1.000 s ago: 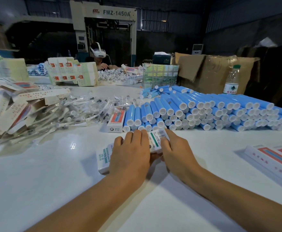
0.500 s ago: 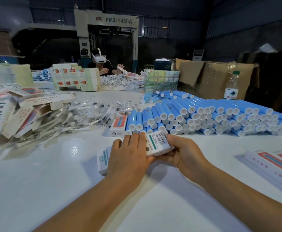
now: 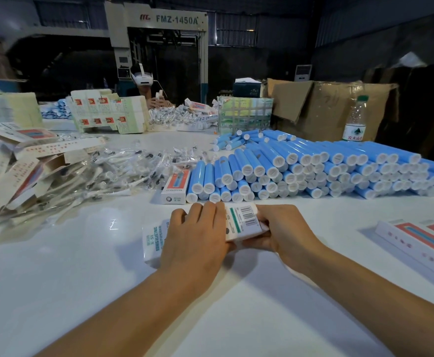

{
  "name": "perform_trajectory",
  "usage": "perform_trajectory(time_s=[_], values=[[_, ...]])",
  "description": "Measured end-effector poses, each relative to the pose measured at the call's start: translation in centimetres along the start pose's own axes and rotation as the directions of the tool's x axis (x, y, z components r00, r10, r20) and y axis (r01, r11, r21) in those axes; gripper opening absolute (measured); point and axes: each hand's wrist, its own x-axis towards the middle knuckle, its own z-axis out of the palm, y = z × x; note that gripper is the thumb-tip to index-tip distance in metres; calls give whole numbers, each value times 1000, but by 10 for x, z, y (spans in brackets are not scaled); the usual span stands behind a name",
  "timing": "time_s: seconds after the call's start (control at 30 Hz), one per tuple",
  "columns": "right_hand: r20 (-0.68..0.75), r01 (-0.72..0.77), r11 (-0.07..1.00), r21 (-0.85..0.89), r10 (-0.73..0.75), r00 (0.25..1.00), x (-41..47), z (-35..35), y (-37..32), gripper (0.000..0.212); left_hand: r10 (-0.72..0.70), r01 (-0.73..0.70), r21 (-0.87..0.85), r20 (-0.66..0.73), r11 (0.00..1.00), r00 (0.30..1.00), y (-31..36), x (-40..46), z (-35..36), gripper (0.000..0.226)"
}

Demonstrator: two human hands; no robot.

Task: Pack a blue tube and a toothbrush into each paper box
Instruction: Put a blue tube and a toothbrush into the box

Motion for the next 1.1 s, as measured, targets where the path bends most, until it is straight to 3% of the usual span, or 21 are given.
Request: perform_trajectory(time_s=[0.13, 0.23, 0.37, 0.57, 0.8, 1.1], values=[[-17, 79, 985, -153, -83, 996, 1, 2, 3, 24, 39, -38, 14, -72, 999, 997, 2, -1, 3, 70], [-36, 112, 983, -144, -119, 992, -1, 5, 6, 32, 9, -8, 3, -69, 1000, 998, 2, 1, 3, 71], [-3, 205, 955, -216, -211, 978, -2, 6, 6, 36, -41, 42, -78, 8, 996, 999, 4, 2, -1, 71], [-85, 324, 735, -595, -458, 885, -2, -1, 5, 17, -105, 102, -60, -57, 993, 993, -4, 5, 10, 70], [-100, 338, 656, -674, -535, 839, -2, 8, 16, 26, -113, 110, -62, -42, 992, 993, 0, 5, 11, 69], [-45, 466, 617, -634, -631, 774, -8, 11, 18, 32, -126, 121, -91, -61, 988, 990, 2, 3, 7, 65]])
